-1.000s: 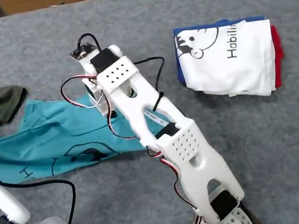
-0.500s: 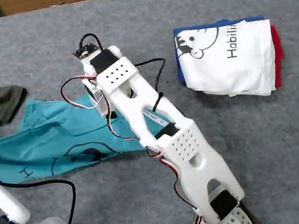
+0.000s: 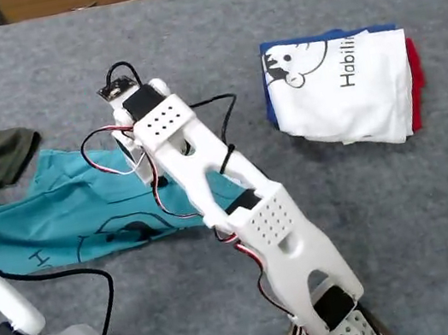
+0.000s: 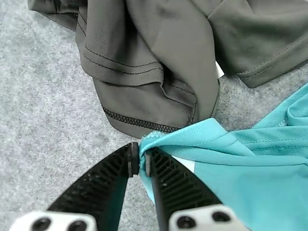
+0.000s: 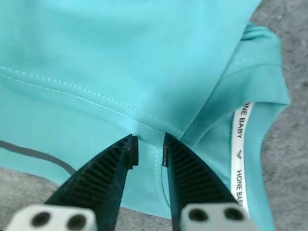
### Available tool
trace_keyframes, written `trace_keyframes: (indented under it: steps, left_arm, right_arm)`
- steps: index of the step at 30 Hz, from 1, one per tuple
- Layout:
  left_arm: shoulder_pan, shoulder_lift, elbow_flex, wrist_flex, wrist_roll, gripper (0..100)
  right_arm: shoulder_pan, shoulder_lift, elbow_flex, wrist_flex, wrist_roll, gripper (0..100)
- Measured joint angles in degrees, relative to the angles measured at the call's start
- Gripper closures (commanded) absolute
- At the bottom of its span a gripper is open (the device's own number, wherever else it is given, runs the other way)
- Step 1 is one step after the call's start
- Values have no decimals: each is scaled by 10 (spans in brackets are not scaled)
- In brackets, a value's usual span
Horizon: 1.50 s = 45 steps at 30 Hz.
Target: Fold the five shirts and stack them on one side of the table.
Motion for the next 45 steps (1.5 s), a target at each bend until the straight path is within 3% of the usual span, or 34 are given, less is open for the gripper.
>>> trace_keyframes:
  steps: [20,45]
  left_arm:
    - [0,0,0,0,3,981]
    - [0,0,0,0,3,981]
  right_arm:
    - [52,1,0,0,0,894]
    - [29,11,0,-10,0,896]
